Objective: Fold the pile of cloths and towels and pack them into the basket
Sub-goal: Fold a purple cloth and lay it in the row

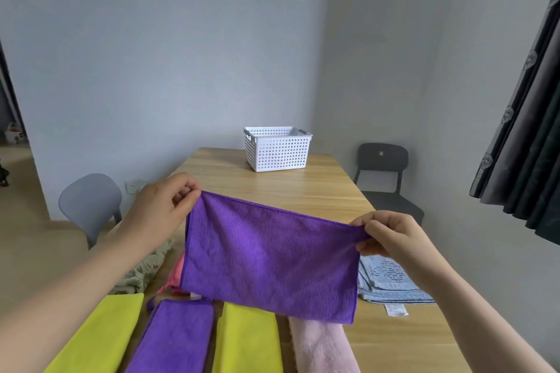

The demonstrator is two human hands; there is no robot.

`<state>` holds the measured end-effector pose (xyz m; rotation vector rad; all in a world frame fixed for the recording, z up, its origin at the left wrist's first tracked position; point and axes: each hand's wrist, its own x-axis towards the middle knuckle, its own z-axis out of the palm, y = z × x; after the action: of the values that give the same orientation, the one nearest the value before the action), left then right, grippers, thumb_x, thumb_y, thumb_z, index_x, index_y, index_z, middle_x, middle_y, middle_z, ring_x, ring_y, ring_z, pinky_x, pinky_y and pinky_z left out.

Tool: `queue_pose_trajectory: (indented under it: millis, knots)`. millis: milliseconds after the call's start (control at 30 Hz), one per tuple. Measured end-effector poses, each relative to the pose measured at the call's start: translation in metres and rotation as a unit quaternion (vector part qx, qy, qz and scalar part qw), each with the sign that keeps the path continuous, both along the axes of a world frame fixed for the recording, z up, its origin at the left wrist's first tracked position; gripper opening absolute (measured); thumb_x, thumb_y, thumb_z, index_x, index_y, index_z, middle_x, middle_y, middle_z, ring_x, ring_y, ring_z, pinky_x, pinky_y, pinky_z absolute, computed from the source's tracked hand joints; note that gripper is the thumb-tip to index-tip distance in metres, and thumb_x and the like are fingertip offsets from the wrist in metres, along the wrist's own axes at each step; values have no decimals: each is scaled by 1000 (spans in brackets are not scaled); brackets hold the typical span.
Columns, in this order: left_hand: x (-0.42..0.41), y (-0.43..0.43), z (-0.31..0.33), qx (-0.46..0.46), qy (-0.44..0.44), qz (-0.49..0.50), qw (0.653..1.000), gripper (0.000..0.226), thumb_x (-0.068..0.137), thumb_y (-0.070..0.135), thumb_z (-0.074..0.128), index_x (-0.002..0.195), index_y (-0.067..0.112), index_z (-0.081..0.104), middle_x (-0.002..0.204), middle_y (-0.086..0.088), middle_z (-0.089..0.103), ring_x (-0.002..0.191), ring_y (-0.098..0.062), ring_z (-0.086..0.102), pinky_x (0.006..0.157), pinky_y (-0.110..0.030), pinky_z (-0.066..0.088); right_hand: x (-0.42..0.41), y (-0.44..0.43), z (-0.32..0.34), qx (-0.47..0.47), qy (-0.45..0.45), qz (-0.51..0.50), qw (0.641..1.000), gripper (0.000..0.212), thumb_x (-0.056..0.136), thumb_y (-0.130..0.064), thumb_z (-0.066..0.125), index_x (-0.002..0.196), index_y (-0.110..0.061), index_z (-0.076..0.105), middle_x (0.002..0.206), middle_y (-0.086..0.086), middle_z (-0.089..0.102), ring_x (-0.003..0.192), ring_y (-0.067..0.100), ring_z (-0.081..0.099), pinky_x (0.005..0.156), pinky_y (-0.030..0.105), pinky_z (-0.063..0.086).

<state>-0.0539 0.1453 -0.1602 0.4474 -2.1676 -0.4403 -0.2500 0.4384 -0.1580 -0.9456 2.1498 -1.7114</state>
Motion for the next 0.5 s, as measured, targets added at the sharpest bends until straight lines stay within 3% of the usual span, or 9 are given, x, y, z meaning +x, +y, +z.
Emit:
queue_pose_trajectory:
  millis: [67,167,333,433,500]
  knots:
    - [0,0,0,-2,-3,-2,1000,13,89,10,60,92,22,64,81,15,65,78,-10,61,68,-19,44,-2,3,3,28,16,20,999,16,85,3,62,86,-10,72,77,15,70,64,18,68,62,22,57]
    - [0,-3,0,-20,-13,5,1000,19,89,9,60,103,13,71,90,12,66,85,-12,61,74,-19,41,-3,5,5,84,96,-1,992,21,78,2,71,83,-18,71,75,8,72,64,16,70,62,19,56]
    - [3,-3,4,-52,-15,4,999,14,89,6,60,89,12,72,78,9,66,71,-11,60,66,-15,39,-5,6,10,103,227,-48,967,14,85,-9,68,77,-20,68,50,-11,61,39,4,51,47,11,42]
    - [8,1,7,-35,14,4,999,15,91,7,57,82,18,64,73,6,63,65,-9,55,61,-18,38,-2,11,17,71,270,-48,959,16,87,-17,66,73,-22,68,49,-13,53,44,5,41,45,13,33]
    - [11,6,9,-1,48,-11,999,18,91,7,56,80,20,61,73,2,64,69,-12,56,64,-19,40,1,13,19,6,228,-52,972,26,89,-22,65,63,-21,65,50,-8,46,49,6,34,50,20,30]
